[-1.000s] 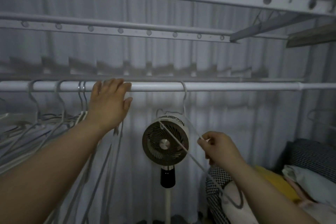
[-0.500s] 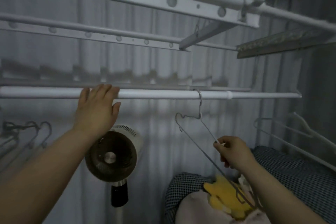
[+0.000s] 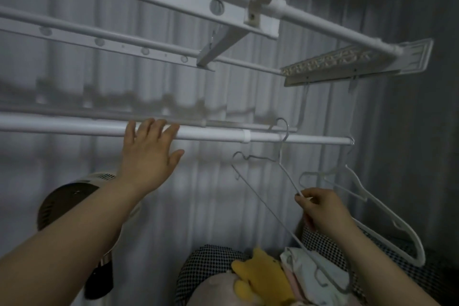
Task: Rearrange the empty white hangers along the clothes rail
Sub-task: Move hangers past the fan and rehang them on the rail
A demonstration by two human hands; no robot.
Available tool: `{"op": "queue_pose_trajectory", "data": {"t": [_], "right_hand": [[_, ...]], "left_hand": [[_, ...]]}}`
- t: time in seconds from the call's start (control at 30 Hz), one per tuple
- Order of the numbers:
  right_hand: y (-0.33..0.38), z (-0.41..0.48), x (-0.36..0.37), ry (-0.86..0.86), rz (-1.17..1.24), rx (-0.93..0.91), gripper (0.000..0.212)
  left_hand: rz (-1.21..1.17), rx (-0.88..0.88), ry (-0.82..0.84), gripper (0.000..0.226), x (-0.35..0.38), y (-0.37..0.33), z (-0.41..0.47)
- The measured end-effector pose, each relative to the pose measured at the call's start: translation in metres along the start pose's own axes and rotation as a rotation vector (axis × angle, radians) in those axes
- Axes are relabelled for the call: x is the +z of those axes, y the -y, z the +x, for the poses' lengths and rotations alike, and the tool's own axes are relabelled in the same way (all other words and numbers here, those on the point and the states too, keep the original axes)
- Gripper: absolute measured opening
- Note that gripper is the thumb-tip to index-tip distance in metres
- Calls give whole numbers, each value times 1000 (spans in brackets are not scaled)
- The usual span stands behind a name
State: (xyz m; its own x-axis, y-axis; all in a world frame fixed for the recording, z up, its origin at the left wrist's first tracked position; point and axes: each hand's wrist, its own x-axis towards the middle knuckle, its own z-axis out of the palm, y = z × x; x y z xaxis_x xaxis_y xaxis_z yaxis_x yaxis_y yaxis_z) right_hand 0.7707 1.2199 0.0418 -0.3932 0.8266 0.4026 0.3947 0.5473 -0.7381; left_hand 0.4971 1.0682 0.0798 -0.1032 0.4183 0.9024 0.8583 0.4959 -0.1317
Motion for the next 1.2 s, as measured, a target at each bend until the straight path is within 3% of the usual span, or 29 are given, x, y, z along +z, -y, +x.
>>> {"op": "queue_pose_trajectory", "data": {"t": [0.13, 0.33, 0.57, 0.8, 1.2], "right_hand": [[-17, 4, -5, 12, -3, 35, 15], [-35, 22, -21, -8, -40, 113, 14], [-63, 39, -50, -97, -50, 178, 37], [-78, 46, -64, -144, -28, 207, 37], [-79, 55, -68, -111, -62, 223, 21]], "left_hand": [[-18, -14, 34, 61, 1, -2, -1], [31, 2, 49, 59, 0, -3, -4], [38, 13, 29, 60, -1, -5, -3], [25, -33, 22, 63, 0, -5, -5], [39, -52, 50, 66, -3, 0, -6]]}}
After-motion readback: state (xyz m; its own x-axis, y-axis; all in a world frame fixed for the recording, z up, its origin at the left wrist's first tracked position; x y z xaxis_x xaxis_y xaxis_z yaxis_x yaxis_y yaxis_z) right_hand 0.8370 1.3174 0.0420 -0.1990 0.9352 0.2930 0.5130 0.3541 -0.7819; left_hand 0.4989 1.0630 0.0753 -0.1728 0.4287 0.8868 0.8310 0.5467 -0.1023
